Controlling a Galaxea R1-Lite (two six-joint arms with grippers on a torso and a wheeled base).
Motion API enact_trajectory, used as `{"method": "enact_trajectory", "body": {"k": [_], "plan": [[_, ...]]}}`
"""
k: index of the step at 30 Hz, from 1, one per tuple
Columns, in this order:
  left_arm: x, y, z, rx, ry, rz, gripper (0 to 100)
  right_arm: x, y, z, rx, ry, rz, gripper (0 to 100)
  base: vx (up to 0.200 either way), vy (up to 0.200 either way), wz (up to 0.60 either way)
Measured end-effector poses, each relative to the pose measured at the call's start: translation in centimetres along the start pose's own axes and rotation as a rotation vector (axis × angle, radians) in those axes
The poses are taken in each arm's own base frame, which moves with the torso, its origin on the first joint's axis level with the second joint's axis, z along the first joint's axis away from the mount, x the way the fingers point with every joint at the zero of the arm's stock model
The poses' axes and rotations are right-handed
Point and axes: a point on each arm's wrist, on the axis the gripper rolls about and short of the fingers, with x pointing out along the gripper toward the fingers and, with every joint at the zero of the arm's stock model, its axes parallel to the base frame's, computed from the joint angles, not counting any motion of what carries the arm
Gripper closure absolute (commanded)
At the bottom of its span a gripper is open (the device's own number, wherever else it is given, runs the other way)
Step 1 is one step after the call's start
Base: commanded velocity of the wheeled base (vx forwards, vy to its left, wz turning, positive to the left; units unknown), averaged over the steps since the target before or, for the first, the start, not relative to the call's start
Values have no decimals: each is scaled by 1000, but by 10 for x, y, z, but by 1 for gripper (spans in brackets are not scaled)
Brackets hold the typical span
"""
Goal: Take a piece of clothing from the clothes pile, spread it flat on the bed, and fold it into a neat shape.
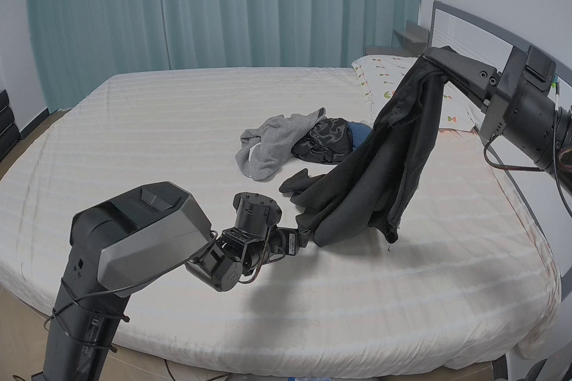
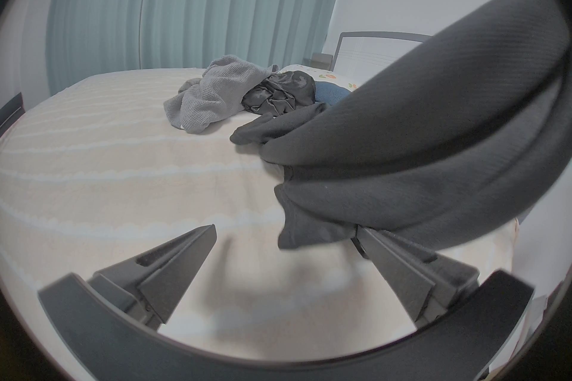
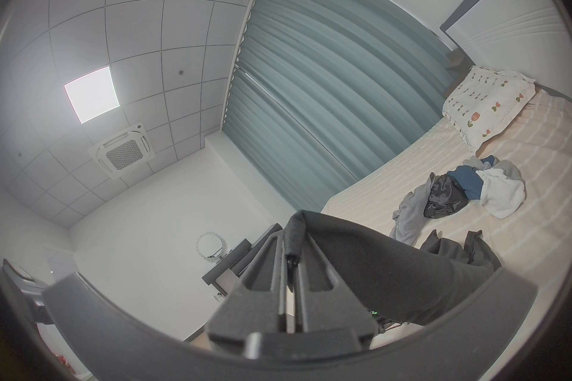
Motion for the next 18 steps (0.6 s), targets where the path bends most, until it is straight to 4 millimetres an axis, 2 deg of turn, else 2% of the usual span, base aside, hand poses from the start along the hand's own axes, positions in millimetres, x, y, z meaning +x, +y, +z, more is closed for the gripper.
{"method": "enact_trajectory", "body": {"k": [5,6,12,18], "plan": [[17,-2,1,-2,-20,2,0,-1,0,0,0,0,1,100,0,0,0],[20,-3,1,-4,-20,1,100,0,0,0,0,-1,-1,100,0,0,0],[28,-5,-4,-70,-20,-3,100,1,-8,2,-6,-9,-28,100,0,0,0],[25,-4,-11,-159,4,3,100,3,-16,4,-10,-11,-53,100,0,0,0]]}}
